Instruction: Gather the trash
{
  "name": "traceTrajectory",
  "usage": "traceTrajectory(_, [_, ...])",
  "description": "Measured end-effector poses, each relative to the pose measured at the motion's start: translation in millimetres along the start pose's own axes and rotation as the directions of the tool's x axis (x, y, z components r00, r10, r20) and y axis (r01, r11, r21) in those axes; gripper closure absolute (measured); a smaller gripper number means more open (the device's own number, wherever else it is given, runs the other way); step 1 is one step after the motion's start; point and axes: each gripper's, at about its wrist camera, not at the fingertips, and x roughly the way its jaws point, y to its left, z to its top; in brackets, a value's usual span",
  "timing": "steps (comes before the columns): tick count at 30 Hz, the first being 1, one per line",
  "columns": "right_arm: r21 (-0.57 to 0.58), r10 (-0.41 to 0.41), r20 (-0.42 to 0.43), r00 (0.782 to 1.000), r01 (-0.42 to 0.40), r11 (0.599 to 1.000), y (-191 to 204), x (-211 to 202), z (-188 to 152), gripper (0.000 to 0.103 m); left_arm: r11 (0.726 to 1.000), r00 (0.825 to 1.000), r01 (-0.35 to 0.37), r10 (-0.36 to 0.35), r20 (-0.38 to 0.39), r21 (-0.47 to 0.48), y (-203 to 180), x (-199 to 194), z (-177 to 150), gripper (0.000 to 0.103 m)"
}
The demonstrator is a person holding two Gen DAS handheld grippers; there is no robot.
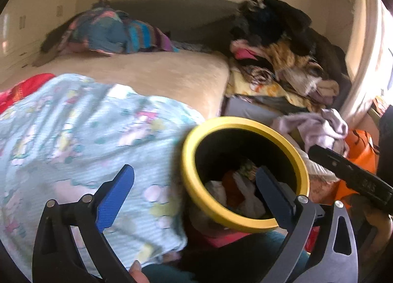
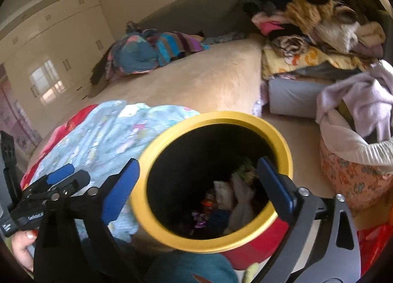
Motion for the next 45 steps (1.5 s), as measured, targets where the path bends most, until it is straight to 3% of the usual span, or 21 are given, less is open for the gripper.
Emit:
traceTrajectory(7, [-0.072, 0.009, 0.027, 1.000, -0.007, 0.997, 41, -7, -12, 0.011, 0.994, 0.993, -0.098, 0.101, 0.060, -0.053, 27, -38, -4, 0.006])
traceTrajectory(12, [-0.119, 0.007, 0.113, 0.994, 0.006, 0.993, 65, -22, -24, 0.011, 0.985, 0.980, -0.155, 0.163, 0.114, -0.074, 42, -68, -12, 0.006])
traceTrajectory(20, [-0.197, 0.032, 0.325, 0.945, 0.035, 0.980, 96, -59, -46, 0.011, 0.973, 0.952, -0.211, 0.227, 0.206, -0.097, 53, -110, -35, 0.006])
traceTrajectory(24, [-0.240, 0.030, 0.391, 0.920, 0.070, 0.968, 105, -69, -54, 0.011, 0.970, 0.936, -0.225, 0.241, 0.257, -0.090, 51, -124, -39, 0.006])
traceTrajectory(28, [-0.249, 0.013, 0.394, 0.919, 0.093, 0.964, 105, -68, -54, 0.011, 0.968, 0.924, -0.235, 0.249, 0.288, -0.084, 47, -131, -41, 0.006])
traceTrajectory(45, [-0.203, -0.028, 0.358, 0.933, 0.107, 0.973, 98, -56, -52, 0.011, 0.969, 0.927, -0.229, 0.246, 0.285, -0.092, 47, -132, -40, 0.006])
